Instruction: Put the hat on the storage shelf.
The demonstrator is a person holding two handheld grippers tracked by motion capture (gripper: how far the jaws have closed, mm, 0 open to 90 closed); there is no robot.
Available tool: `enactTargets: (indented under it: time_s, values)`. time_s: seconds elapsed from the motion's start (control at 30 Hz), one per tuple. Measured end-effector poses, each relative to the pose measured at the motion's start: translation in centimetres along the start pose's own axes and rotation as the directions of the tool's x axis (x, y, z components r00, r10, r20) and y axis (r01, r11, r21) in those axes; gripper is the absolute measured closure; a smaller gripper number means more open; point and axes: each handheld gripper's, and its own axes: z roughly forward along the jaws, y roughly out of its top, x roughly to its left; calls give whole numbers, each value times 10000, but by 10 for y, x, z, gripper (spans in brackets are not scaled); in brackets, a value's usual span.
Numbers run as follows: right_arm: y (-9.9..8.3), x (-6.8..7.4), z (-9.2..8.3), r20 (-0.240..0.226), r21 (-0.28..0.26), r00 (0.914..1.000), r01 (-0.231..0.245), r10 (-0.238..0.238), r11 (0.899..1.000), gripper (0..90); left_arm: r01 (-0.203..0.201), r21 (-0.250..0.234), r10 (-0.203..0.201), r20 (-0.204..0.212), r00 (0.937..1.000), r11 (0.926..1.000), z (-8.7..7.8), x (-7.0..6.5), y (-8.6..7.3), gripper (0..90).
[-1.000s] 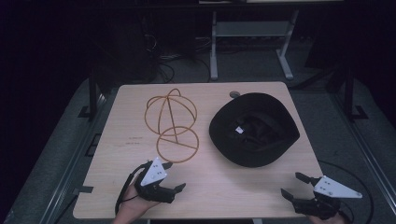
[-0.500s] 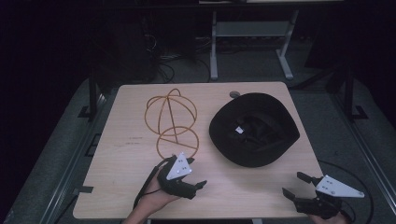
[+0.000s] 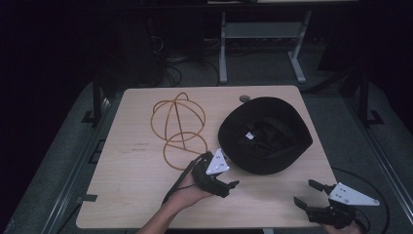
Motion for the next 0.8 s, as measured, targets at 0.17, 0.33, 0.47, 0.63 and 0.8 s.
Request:
enactTargets:
  time_s: [0.17,0.33,0.47,0.63,0.8]
  values:
    - [0,0,0,-30,-48,10000,-17,17,10000,178,-35,32,34,54,10000,10000,11,0,6,167]
    - [0,-1,0,-82,-45,10000,-20,19,10000,179,-343,270,343,22,9994,9990,22,-1,9,164]
    - [0,-2,-1,-96,-100,9999,-85,84,9999,179,-645,458,646,-2,9979,9969,32,-1,18,162]
    - [1,-2,-1,-124,-131,9999,-97,96,9999,180,-1097,719,1112,-158,9937,9914,44,-4,25,162]
    - [1,-3,-1,-173,-110,9998,-100,98,9999,180,-1392,991,1411,-129,9899,9853,58,-6,29,163]
